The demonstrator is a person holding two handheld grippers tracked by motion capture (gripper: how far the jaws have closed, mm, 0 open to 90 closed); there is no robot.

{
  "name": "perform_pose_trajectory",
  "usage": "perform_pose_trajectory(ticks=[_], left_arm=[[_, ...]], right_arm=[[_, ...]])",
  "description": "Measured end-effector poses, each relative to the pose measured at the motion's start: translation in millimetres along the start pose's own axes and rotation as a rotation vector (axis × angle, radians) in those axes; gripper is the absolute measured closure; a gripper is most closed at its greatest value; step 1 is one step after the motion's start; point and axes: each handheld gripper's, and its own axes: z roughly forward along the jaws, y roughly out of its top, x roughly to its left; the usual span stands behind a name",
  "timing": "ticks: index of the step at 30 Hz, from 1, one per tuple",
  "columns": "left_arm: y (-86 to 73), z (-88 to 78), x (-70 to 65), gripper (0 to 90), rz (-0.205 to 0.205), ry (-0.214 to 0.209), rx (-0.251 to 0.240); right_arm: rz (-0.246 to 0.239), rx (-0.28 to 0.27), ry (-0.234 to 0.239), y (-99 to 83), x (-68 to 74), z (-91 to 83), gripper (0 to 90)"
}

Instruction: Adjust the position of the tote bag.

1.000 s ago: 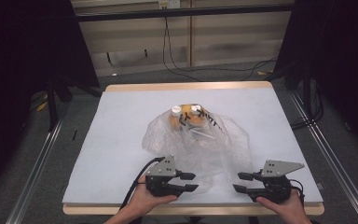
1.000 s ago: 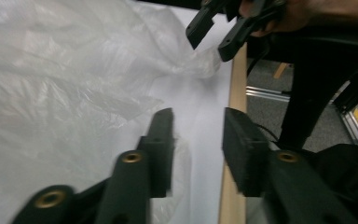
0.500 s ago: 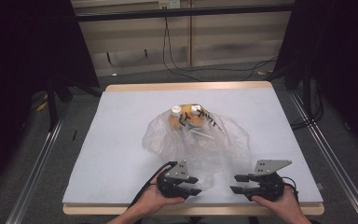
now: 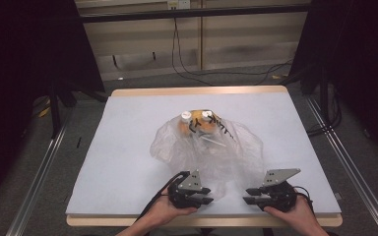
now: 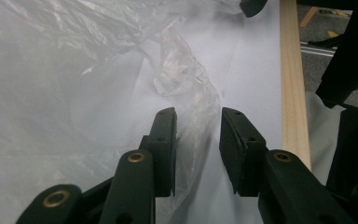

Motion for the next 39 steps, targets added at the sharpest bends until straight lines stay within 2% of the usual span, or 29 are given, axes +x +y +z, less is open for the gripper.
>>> perform_pose_trajectory(ticks=[2,5,6,7,8,10,13,16,20,21,24,26,30,31,36,39], left_arm=[[0.9,-0.4,-1.0,71.1,0.019,0.002,0.011],[3.3,0.0,-3.1,82.7,0.039,-0.013,0.024],[3.5,-0.2,-2.9,84.3,0.03,-0.018,0.03],[2.9,-0.8,-0.1,89.7,0.014,-0.035,0.03],[2.9,-0.8,-0.1,90.0,0.014,-0.035,0.03],[2.1,-1.4,3.0,90.0,-0.015,-0.052,0.027],[0.6,-3.2,5.5,90.0,-0.035,-0.062,0.013],[0.2,-4.2,5.8,90.0,-0.043,-0.065,0.001],[5.1,-9.7,0.8,90.0,-0.033,-0.077,-0.029],[5.9,-10.9,-0.4,90.0,-0.029,-0.077,-0.038],[6.9,-14.9,-4.0,90.0,-0.03,-0.08,-0.05],[7.7,-18.1,-4.2,90.0,-0.022,-0.086,-0.08],[10.7,-28.2,-3.0,90.0,-0.031,-0.083,-0.124],[11.7,-31.2,-2.5,90.0,-0.022,-0.082,-0.133],[14.6,-46.3,-4.3,90.0,-0.02,-0.069,-0.187],[15.3,-53.6,-5.3,90.0,-0.035,-0.066,-0.221]], right_arm=[[-0.003,0.005,0.004,0.4,0.4,1.3,74.1],[0.003,0.007,0.011,0.9,0.8,1.3,81.5],[0.004,0.007,0.012,0.9,0.6,1.0,83.6],[0.002,-0.001,0.02,0.7,-0.4,0.9,86.1],[0.005,-0.003,0.023,0.8,-0.5,0.5,86.7],[0.011,-0.007,0.025,1.0,-0.3,-0.3,87.4],[0.009,-0.017,0.029,1.4,-0.4,-1.4,88.2],[0.007,-0.031,0.03,1.8,-0.5,-2.8,88.7],[-0.001,-0.054,0.033,2.4,0.5,-5.4,89.4],[-0.013,-0.071,0.024,3.0,1.4,-7.2,89.6],[-0.006,-0.085,0.016,3.4,1.3,-10.2,89.9],[-0.003,-0.099,0.015,3.3,0.5,-12.4,90.0],[-0.002,-0.133,0.007,4.2,0.0,-16.7,90.0],[0.0,-0.138,0.004,4.6,0.0,-17.6,90.0],[-0.025,-0.216,-0.013,9.7,3.8,-27.1,90.0],[-0.029,-0.232,-0.016,11.0,3.7,-29.4,90.0]])
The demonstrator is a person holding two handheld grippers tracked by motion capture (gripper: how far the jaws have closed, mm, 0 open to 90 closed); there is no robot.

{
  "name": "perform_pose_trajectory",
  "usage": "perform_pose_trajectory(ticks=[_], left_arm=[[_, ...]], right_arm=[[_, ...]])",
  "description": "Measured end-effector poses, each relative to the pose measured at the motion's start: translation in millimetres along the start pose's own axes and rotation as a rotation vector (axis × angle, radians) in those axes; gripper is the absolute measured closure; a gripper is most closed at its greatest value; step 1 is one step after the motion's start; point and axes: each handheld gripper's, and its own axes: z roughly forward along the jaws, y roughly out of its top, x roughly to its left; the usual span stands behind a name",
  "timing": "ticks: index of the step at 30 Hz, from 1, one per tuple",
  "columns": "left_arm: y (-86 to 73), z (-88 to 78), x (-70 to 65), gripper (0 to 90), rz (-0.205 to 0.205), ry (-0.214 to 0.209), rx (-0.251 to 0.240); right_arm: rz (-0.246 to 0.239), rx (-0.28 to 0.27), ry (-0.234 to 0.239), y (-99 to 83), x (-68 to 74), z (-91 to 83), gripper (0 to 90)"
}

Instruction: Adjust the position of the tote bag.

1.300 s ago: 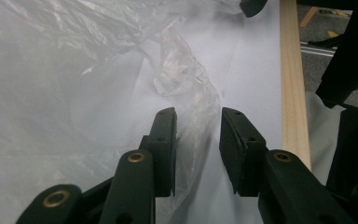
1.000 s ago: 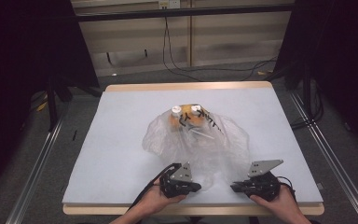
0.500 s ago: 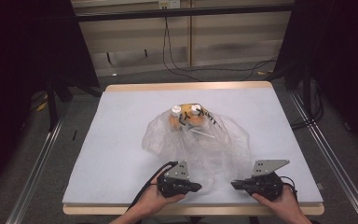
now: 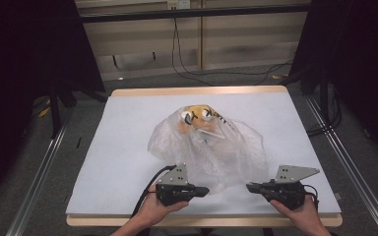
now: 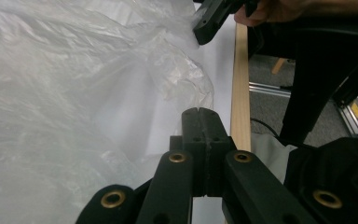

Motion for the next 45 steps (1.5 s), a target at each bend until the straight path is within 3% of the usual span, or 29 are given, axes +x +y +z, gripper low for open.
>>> perform_pose_trajectory(ticks=[18,21,25,36,45], left_arm=[[15.1,-28.5,2.6,90.0,0.008,0.035,-0.094],[22.3,-34.7,2.5,90.0,0.037,0.07,-0.087],[26.4,-37.5,3.6,90.0,0.03,0.073,-0.107],[54.1,-58.9,10.0,90.0,0.082,0.121,-0.141],[78.5,-76.7,13.9,90.0,0.123,0.158,-0.196]], right_arm=[[-0.035,-0.095,-0.027,30.6,-1.5,-13.4,90.0],[-0.051,-0.137,-0.039,44.0,-3.4,-21.3,90.0],[-0.07,-0.16,-0.044,55.8,-4.6,-24.0,90.0],[-0.134,-0.243,-0.038,102.4,-9.7,-30.6,90.0],[-0.161,-0.293,-0.046,125.6,-12.5,-36.1,90.0]])
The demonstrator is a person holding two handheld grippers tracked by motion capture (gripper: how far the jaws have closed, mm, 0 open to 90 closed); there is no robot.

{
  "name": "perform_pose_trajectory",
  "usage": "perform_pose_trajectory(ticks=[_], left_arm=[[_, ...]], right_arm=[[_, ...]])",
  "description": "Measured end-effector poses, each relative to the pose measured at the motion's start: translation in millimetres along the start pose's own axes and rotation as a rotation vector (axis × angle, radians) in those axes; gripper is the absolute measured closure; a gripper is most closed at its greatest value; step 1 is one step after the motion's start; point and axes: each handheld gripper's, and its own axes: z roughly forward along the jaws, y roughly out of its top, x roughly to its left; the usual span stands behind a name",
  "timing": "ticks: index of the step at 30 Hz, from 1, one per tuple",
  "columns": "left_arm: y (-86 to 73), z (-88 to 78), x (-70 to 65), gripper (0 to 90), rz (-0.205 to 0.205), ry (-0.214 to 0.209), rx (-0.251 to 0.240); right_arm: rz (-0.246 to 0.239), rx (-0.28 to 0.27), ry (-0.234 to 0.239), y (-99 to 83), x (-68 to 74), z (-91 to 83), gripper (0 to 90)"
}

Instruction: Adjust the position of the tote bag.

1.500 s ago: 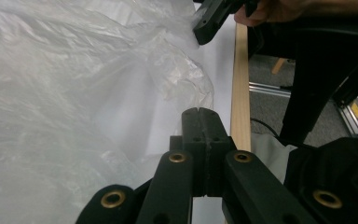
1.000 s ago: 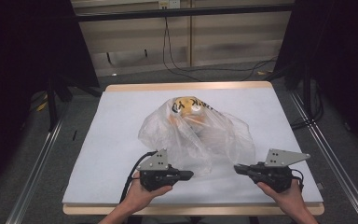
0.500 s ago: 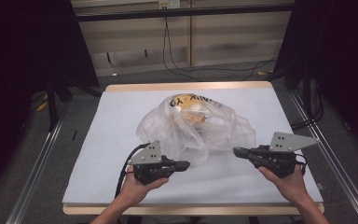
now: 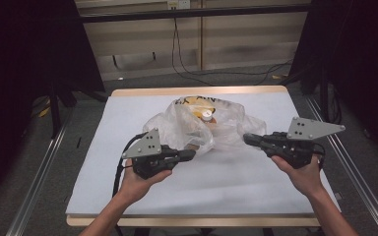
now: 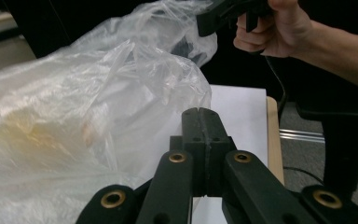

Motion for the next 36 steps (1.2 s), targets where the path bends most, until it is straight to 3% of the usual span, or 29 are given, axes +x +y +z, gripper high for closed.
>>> perform_pose_trajectory(ticks=[12,18,30,36], left_arm=[[48.1,-6.1,7.7,90.0,0.078,0.028,-0.069],[73.0,-10.4,18.4,90.0,0.109,0.071,-0.084],[76.8,-32.9,44.0,90.0,0.063,0.139,-0.139],[88.0,-55.1,59.5,90.0,0.049,0.214,-0.159]], right_arm=[[-0.02,-0.078,-0.033,32.0,-14.7,-3.5,90.0],[-0.004,-0.098,-0.042,51.9,-26.9,-5.4,90.0],[-0.007,-0.124,-0.089,80.5,-49.5,-0.4,90.0],[-0.01,-0.112,-0.112,98.4,-61.7,9.7,90.0]])
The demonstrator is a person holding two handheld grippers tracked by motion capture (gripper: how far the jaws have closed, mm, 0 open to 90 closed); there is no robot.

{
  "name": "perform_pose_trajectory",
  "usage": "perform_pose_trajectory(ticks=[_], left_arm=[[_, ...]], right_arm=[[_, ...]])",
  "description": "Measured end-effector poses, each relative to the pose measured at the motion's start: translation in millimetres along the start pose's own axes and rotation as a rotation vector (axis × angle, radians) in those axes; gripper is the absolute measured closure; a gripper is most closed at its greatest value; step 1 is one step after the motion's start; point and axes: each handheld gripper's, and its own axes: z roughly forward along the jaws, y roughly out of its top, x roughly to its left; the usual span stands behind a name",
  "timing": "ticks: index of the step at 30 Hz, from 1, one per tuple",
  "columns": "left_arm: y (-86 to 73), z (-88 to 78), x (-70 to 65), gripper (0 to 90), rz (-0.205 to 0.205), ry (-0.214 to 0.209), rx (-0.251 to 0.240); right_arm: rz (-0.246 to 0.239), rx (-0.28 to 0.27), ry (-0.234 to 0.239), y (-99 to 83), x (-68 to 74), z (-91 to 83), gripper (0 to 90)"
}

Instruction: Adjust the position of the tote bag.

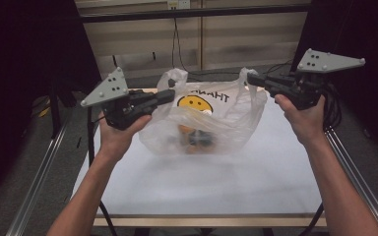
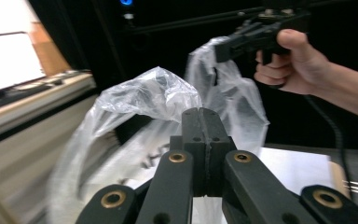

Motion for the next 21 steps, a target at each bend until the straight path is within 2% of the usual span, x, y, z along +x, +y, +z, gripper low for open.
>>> perform_pose_trajectory(ticks=[1,4,7,15,21], left_arm=[[1.3,-2.4,4.5,90.0,-0.009,0.017,-0.01],[3.7,-10.7,20.1,90.0,-0.018,0.067,0.002],[4.7,-16.9,31.6,90.0,-0.03,0.099,0.001],[4.2,-28.8,54.6,90.0,-0.069,0.168,-0.012],[5.7,-35.2,69.5,90.0,-0.094,0.207,-0.014]], right_arm=[[0.004,-0.002,-0.003,1.8,-1.8,1.0,90.0],[0.008,0.0,-0.025,8.9,-9.8,6.4,90.0],[0.011,0.011,-0.046,14.4,-16.9,11.3,90.0],[0.032,0.006,-0.079,21.2,-33.6,20.7,90.0],[0.045,0.008,-0.109,24.2,-46.6,20.2,90.0]])
